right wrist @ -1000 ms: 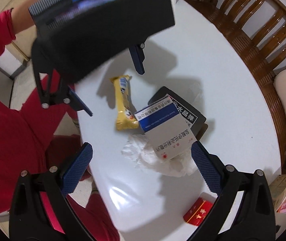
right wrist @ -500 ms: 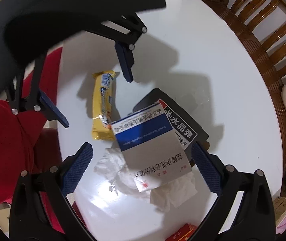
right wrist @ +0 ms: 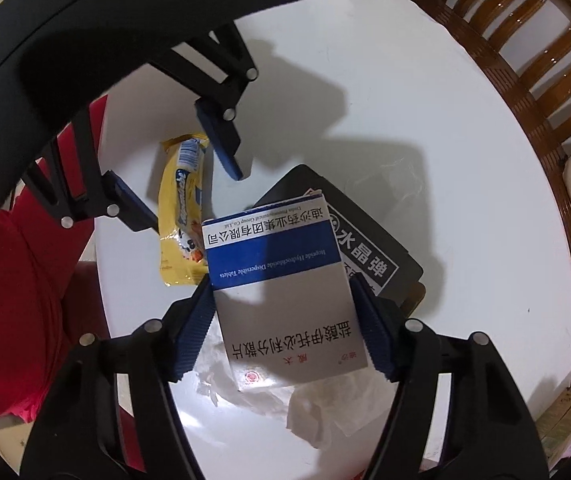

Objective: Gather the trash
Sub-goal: 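Grasp the yellow snack wrapper with the left tool while the right tool grasps the white medicine box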

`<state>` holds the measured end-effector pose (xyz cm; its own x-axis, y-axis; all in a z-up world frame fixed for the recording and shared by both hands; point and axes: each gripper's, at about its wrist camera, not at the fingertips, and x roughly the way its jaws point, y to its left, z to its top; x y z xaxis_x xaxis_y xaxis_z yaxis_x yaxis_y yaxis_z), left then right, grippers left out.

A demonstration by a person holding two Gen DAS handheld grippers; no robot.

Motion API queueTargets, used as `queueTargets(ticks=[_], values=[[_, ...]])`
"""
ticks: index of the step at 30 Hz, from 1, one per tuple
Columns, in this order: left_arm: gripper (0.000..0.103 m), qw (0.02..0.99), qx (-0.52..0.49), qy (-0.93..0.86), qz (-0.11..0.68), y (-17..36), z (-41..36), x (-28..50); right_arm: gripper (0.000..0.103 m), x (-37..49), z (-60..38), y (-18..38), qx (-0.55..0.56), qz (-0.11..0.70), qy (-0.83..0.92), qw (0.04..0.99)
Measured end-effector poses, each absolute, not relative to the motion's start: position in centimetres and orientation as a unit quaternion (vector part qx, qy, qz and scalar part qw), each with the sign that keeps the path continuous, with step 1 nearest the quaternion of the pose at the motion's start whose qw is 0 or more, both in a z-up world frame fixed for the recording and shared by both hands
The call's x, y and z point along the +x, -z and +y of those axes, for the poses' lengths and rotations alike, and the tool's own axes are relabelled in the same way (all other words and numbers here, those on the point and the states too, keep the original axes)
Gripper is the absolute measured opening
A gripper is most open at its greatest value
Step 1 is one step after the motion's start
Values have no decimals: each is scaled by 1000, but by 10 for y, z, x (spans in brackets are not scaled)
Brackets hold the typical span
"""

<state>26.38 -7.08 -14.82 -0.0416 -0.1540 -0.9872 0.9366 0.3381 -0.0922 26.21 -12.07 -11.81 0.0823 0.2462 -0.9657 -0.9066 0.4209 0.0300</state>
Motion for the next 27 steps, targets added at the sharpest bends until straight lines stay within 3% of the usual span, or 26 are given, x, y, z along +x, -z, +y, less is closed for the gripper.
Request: queueTargets(ticks=[2,4,27], values=[[32,609,352,439,559,147,-71,268,66,261,-121,118,-319,519,-430,667],[28,619,333,422,572,146,-69,274,65,261,-120,118,-319,518,-423,672],[12,686,240,285,625,146,-45,250,65,261,-159,67,-213,462,-243,826]])
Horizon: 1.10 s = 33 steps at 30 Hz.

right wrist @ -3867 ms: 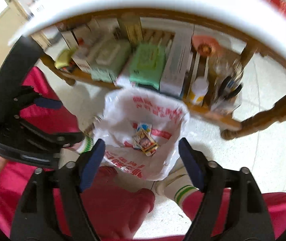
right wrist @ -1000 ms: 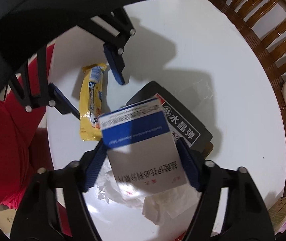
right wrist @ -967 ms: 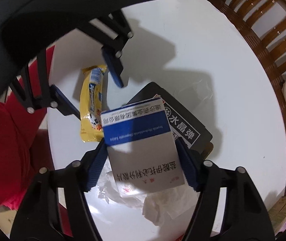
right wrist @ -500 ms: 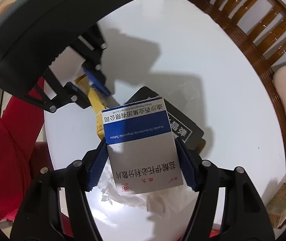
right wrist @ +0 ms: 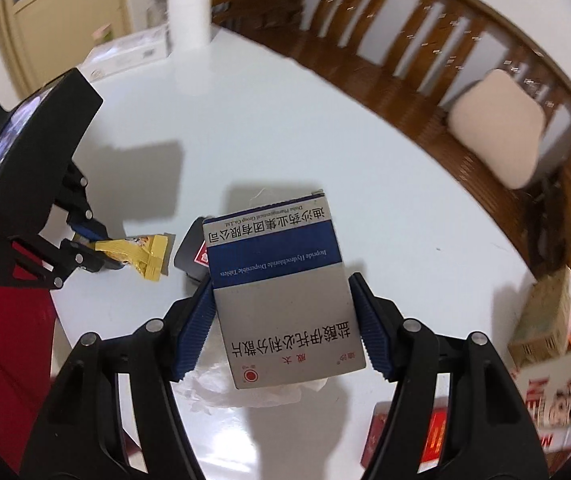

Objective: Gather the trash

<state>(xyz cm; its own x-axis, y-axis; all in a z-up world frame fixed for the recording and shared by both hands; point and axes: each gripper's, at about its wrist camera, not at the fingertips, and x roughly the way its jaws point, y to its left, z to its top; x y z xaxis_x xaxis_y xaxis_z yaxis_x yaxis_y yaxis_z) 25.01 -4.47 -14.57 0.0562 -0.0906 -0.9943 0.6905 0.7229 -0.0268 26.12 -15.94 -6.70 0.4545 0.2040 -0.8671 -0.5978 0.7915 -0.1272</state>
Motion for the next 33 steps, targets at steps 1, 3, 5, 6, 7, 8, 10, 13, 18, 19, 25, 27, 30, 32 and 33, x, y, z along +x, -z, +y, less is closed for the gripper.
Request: queueTargets(ticks=[1,3,5,6,7,8,10,13,18,19,25,27,30,32,33], values=[[11,687,235,282,627,145,-43,251,65,258,-159,67,-208,462,-235,829],[11,694,230,273,625,143,-38,253,65,254,-160,64,-201,463,-220,835],[11,700,224,267,624,139,-34,254,65,249,-158,63,-205,459,-205,840],[11,702,220,266,623,137,-32,254,65,247,-157,62,-206,461,-197,841],[11,706,213,263,622,133,-29,254,65,243,-156,61,-205,458,-190,844],[11,708,208,262,621,129,-27,256,65,238,-156,59,-205,456,-182,847],[11,722,204,255,611,113,-20,260,65,232,-155,52,-199,454,-169,852],[11,738,200,240,598,99,-11,248,65,224,-157,41,-185,449,-163,859],[11,755,197,234,580,73,-10,242,65,200,-153,17,-180,429,-157,871],[11,758,196,234,577,67,-10,238,65,194,-153,13,-180,424,-155,874],[11,772,193,237,558,50,-16,203,65,162,-146,-5,-178,407,-152,883],[11,777,194,237,550,47,-13,195,65,149,-144,-11,-178,402,-149,886],[11,782,195,241,540,42,-13,174,65,129,-140,-16,-178,398,-147,888],[11,783,197,244,537,41,-14,161,65,119,-141,-17,-176,397,-148,889],[11,784,196,245,536,41,-14,155,65,112,-140,-16,-176,397,-148,889]])
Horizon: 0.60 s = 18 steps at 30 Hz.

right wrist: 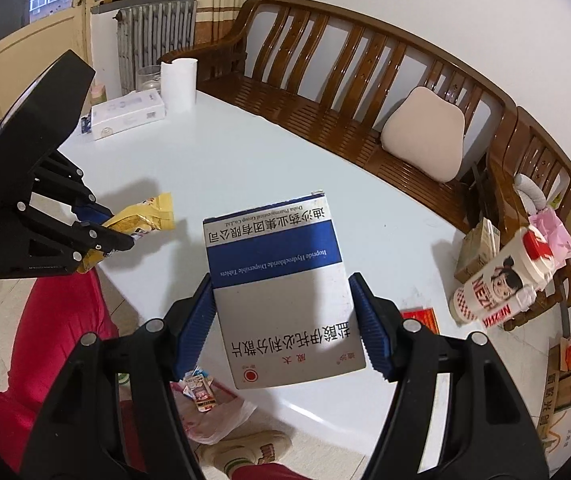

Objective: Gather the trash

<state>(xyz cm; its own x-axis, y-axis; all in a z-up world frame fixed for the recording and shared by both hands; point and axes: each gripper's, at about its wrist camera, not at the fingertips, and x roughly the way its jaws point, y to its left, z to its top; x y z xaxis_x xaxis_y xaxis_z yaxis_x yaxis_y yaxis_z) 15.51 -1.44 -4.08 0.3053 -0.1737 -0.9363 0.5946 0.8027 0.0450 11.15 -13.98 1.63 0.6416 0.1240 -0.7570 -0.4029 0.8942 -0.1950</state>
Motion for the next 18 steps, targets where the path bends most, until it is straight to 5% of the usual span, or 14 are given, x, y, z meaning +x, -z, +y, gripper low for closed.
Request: queueTargets(ticks=[18], values=[[11,763,211,265,551,105,-26,76,65,34,-128,39,-166,433,-168,870]])
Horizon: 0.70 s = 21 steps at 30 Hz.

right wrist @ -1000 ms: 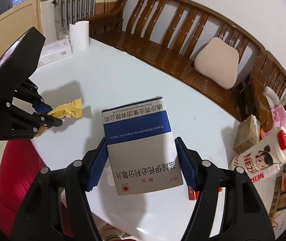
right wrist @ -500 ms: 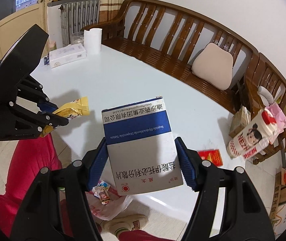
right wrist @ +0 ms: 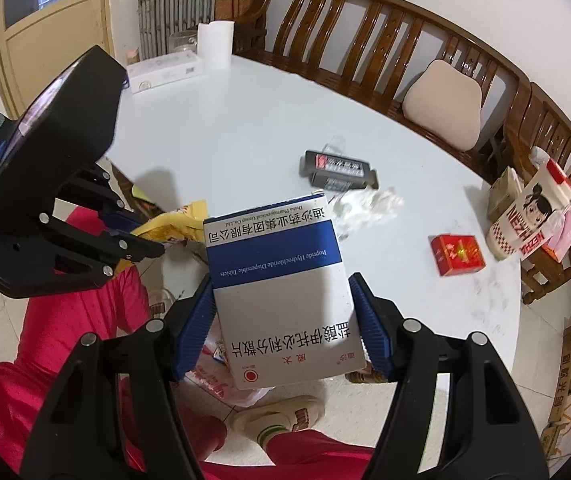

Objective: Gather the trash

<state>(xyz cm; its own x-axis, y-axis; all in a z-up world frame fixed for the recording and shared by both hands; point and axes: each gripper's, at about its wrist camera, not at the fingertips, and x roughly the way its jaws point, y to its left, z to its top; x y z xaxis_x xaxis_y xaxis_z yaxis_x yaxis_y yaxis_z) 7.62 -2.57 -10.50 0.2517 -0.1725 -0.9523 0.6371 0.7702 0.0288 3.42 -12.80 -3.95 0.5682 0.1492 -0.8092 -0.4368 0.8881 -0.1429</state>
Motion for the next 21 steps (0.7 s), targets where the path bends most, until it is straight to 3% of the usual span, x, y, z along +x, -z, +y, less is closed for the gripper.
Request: queueTargets(ticks=[21], values=[[11,741,204,259,585,211,-33,57,65,17,-128,141,-127,487,-162,849]])
